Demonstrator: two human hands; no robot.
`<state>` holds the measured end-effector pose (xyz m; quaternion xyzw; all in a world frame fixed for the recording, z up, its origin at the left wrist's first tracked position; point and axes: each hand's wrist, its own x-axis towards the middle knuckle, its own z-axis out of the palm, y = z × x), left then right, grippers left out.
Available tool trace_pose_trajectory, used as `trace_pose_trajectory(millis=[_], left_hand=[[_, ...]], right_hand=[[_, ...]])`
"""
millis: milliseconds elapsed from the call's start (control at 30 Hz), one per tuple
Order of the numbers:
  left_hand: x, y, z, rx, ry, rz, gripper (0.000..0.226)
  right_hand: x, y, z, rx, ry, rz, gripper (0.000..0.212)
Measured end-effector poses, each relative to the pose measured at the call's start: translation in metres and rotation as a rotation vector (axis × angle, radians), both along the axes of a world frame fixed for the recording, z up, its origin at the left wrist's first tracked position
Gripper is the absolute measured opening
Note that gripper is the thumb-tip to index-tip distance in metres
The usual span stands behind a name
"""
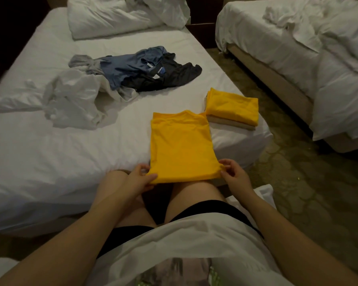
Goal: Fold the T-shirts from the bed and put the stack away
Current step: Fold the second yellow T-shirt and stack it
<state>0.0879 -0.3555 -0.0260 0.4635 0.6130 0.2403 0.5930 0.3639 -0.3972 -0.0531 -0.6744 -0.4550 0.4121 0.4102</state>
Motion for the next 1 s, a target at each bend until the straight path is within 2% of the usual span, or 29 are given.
trace_pose_trajectory(millis=[67, 200, 300, 367, 500, 633, 767, 900, 1000], left_hand=[[-0.001, -0.003, 0.006, 0.05, 0.023, -0.091, 0.033], [-0.003, -0.01, 0.014, 0.269, 0.4, -0.341, 0.031], [-0.005, -0.01, -0.001, 0.388, 0.588, -0.404, 0.044], [-0.003, -0.01, -0.007, 0.445, 0.647, -0.381, 0.046], [-0.002, -0.006, -0.012, 0.534, 0.648, -0.256, 0.026], [-0.004, -0.003, -0.006, 0.594, 0.611, -0.142, 0.017], [-0.007, -0.006, -0.004, 0.577, 0.562, -0.049, 0.017], [-0.01, -0.007, -0.009, 0.593, 0.567, -0.022, 0.014], [-0.016, -0.007, -0.011, 0.611, 0.565, -0.054, 0.004]], right_hand=[[0.001, -0.002, 0.0, -0.018, -0.027, 0.047, 0.021], [0.003, -0.011, -0.002, -0.114, -0.072, 0.129, 0.023], [0.002, -0.016, -0.008, -0.104, -0.221, 0.191, 0.03], [0.002, -0.016, -0.008, -0.055, -0.352, 0.225, 0.029], [0.002, -0.009, -0.004, 0.116, -0.575, 0.219, 0.021], [-0.003, -0.006, 0.005, 0.219, -0.617, 0.146, 0.029], [-0.007, -0.003, 0.012, 0.207, -0.516, 0.134, 0.028], [-0.008, -0.005, 0.012, 0.113, -0.351, 0.128, 0.01], [-0.011, -0.009, 0.013, 0.082, -0.329, 0.136, 0.02]])
